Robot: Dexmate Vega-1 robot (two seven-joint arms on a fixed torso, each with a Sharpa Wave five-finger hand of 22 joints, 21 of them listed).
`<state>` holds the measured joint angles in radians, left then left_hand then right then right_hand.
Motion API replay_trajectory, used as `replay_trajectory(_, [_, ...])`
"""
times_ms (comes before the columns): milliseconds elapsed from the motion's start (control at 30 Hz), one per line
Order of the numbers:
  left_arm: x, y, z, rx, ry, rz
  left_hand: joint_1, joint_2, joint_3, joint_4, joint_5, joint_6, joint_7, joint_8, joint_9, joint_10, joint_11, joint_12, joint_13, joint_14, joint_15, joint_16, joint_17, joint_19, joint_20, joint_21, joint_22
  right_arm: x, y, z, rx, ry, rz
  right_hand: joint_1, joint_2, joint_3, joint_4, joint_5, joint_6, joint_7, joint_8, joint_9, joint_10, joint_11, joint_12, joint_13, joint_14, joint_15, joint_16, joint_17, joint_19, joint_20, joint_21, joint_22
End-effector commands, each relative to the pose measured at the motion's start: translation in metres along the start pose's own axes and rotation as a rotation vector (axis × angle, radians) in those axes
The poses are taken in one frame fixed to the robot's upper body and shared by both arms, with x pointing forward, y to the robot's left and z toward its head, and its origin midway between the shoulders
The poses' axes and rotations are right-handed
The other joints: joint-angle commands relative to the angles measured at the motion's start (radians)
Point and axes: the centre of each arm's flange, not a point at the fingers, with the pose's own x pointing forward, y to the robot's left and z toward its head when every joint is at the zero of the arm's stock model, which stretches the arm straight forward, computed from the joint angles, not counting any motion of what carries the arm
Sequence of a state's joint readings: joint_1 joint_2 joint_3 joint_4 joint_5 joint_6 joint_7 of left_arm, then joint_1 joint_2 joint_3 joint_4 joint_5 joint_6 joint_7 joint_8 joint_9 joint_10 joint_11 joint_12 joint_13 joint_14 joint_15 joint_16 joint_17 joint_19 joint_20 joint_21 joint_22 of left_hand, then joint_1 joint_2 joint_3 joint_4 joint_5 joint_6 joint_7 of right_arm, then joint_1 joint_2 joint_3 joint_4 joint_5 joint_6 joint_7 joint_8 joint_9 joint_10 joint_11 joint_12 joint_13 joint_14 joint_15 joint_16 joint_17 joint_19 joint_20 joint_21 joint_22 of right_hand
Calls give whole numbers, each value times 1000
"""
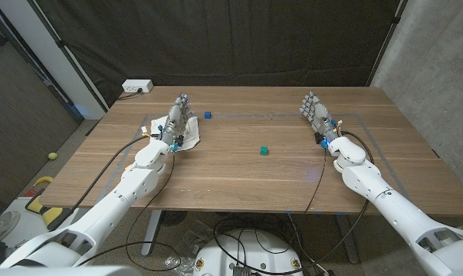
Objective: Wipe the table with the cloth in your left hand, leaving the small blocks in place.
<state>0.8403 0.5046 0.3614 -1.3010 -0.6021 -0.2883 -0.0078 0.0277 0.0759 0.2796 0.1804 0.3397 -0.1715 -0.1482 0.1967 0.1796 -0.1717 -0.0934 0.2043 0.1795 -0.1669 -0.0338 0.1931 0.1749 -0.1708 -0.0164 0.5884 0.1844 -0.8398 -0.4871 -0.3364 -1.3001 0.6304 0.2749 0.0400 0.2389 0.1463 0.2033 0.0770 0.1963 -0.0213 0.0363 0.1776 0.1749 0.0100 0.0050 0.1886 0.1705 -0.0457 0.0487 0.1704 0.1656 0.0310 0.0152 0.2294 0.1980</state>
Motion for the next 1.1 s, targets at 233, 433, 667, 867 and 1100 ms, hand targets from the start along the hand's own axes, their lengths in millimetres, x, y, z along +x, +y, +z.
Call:
replay_trajectory(233, [-5, 12, 19, 218, 28, 144, 64, 39, 5, -40, -2, -128, -31, 5, 7, -144, -11, 4, 4, -127, 27, 6, 7, -149, 160, -12, 2, 10, 2, -9, -14, 51, 39, 26, -2, 12, -15, 1, -5, -11, 7, 4, -4, 7, 5, 5, 5, 31, 8, 2, -3, 34, -1, 1])
replay_trajectory(433, [-11, 12, 36, 400, 93, 212, 163, -4, 16, -111, -31, -135, -72, -1, 10, -157, -19, -3, 8, -119, 29, 1, 8, -180, 225, -47, 2, 14, 4, -10, -14, 53, 50, 29, -4, 13, -19, -1, -5, -14, 7, 4, -3, 7, 5, 6, 8, 35, 9, 3, -3, 39, -1, 1])
replay_trajectory(667, [-14, 13, 55, 590, 160, 294, 260, -40, 19, -181, -94, -56, -73, 30, 23, -78, -13, 27, 15, 11, 43, 33, 14, -111, 224, -48, 9, 15, 4, -11, -13, 53, 52, 33, -5, 15, -23, -2, -5, -16, 8, 5, -4, 6, 6, 6, 15, 42, 11, 3, -3, 44, -2, 1])
replay_trajectory(867, [-10, 13, 74, 812, 279, 282, 318, -57, 23, -223, -127, -3, -73, 45, 28, -26, -14, 42, 20, 62, 47, 39, 17, -26, 223, -34, 7, 15, 4, -12, -13, 51, 50, 34, -6, 16, -25, -3, -7, -15, 7, 5, -4, 7, 6, 6, 16, 43, 11, 3, -3, 46, -2, 1])
replay_trajectory(1100, [-1, 10, 83, 1008, 438, 207, 351, -119, -3, -260, -131, -18, -73, 30, 26, -56, -8, 26, 22, 54, 47, 26, 20, 33, 229, -31, 4, 16, 4, -14, -8, 52, 45, 36, -8, 16, -28, -5, -7, -15, 8, 5, -4, 6, 6, 6, 17, 45, 10, 3, -2, 47, -2, 1])
